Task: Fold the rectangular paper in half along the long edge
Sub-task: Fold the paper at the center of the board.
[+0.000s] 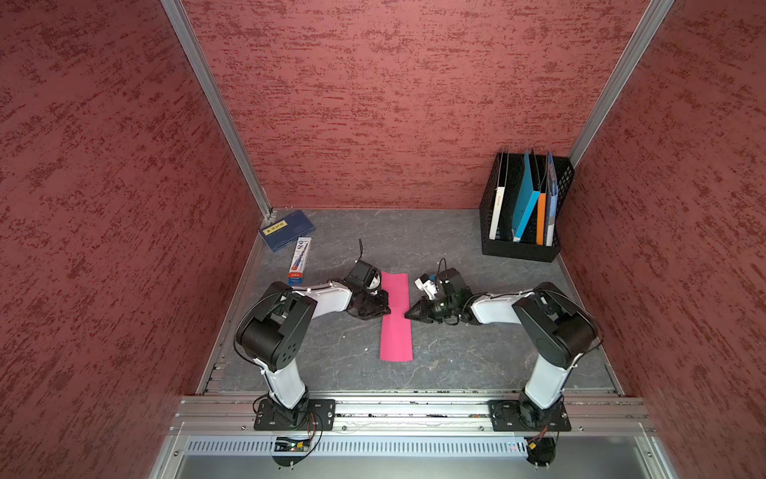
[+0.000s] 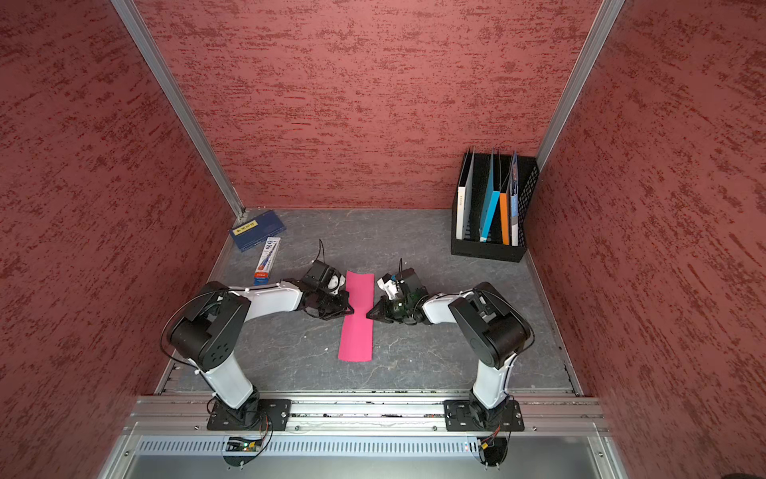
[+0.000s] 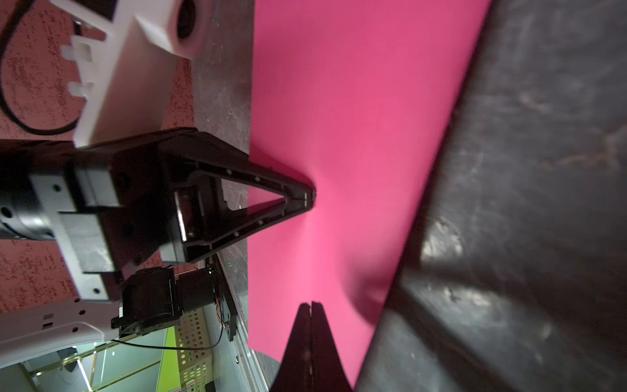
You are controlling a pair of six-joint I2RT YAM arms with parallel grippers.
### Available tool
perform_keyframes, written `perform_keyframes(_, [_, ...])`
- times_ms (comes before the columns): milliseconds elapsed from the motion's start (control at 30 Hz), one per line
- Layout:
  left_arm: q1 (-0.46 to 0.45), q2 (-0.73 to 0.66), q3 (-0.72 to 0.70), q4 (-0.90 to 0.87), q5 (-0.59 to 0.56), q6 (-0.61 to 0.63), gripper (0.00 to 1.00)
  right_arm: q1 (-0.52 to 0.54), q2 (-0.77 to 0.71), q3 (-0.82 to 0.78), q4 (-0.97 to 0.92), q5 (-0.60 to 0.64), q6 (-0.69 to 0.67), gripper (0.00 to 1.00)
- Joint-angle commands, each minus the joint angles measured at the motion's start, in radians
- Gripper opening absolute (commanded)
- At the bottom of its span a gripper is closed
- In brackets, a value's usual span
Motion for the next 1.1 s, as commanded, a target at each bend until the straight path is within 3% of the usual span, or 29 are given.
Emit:
perform_keyframes(0, [-0.001,0.009,0.011,-0.015,-0.007,0.004,0.0,0.0,0.028,0.038,0.007,0.03,-0.017,0.0])
perform_keyframes(500, [0.003,0.016,0.013,-0.013,0.0,0.009,0.0,0.0,0.062,0.166,-0.299,0.221,-0.123,0.0])
perform_keyframes(1067, [0.01,0.016,0.009,-0.013,0.006,0.013,0.0,-0.001,0.051,0.208,-0.308,0.232,-0.097,0.0])
